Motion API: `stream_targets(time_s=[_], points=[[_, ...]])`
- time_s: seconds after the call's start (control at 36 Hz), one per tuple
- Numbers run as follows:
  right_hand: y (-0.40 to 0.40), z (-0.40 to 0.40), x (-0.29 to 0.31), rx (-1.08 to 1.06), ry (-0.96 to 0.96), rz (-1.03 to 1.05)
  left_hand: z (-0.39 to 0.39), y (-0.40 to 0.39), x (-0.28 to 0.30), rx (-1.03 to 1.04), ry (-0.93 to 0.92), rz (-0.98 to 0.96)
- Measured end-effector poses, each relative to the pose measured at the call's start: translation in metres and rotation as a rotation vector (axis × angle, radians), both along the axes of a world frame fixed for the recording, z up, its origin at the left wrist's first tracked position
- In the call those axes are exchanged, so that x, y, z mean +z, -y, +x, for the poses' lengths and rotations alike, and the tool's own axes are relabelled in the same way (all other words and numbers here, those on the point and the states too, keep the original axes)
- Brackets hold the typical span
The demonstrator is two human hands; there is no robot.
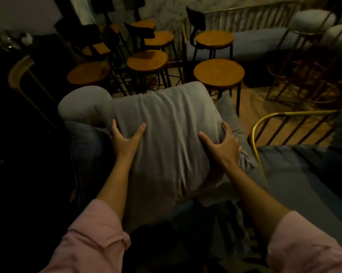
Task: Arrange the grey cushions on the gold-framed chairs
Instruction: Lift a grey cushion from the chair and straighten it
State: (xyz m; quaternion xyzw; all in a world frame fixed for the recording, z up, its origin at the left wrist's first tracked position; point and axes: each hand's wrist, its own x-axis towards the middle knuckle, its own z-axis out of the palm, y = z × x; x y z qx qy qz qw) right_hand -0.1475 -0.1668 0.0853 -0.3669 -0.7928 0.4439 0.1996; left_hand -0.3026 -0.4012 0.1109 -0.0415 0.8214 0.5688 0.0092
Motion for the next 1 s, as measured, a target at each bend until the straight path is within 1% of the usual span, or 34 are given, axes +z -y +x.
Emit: stream_targets(time_s=[0.11, 0.19, 0.31, 0.36, 0.44, 0.53, 0.64, 0.69, 0.78, 0.83, 0.92, 1.0], points=[[0.008, -0.012, -0.027, 0.078, 0.167, 0.049, 0.009, 0.019, -0.047, -0.001, 0.158, -0.001], [0.007, -0.021, -0.038, 0.107, 0.265, 0.065, 0.010, 0.023, -0.066, -0.026, 0.172, -0.039], [0.001, -0.024, -0.039, 0.124, 0.322, 0.062, -0.002, 0.010, -0.062, 0.026, 0.228, -0.220], [-0.003, -0.021, -0.037, 0.135, 0.321, 0.074, -0.003, 0.000, -0.056, 0.076, 0.213, -0.310], [-0.012, -0.011, -0.032, 0.093, 0.278, 0.098, 0.006, -0.025, -0.045, 0.073, 0.064, -0.418], [-0.031, 0.009, -0.029, 0.019, 0.259, 0.103, 0.024, -0.066, -0.030, -0.055, -0.095, -0.456], [-0.073, 0.052, -0.024, -0.079, 0.289, 0.141, 0.049, -0.132, -0.021, -0.286, -0.207, -0.444], [-0.099, 0.080, -0.021, -0.151, 0.329, 0.157, 0.065, -0.167, -0.021, -0.414, -0.232, -0.409], [-0.141, 0.127, -0.017, -0.251, 0.368, 0.149, 0.092, -0.219, -0.021, -0.601, -0.233, -0.260], [-0.170, 0.163, -0.014, -0.323, 0.385, 0.127, 0.113, -0.253, -0.023, -0.686, -0.170, -0.191], [-0.209, 0.217, -0.012, -0.440, 0.387, 0.091, 0.141, -0.301, -0.035, -0.749, -0.065, -0.214], [-0.253, 0.268, -0.016, -0.548, 0.374, 0.059, 0.166, -0.353, -0.051, -0.804, -0.022, -0.252]])
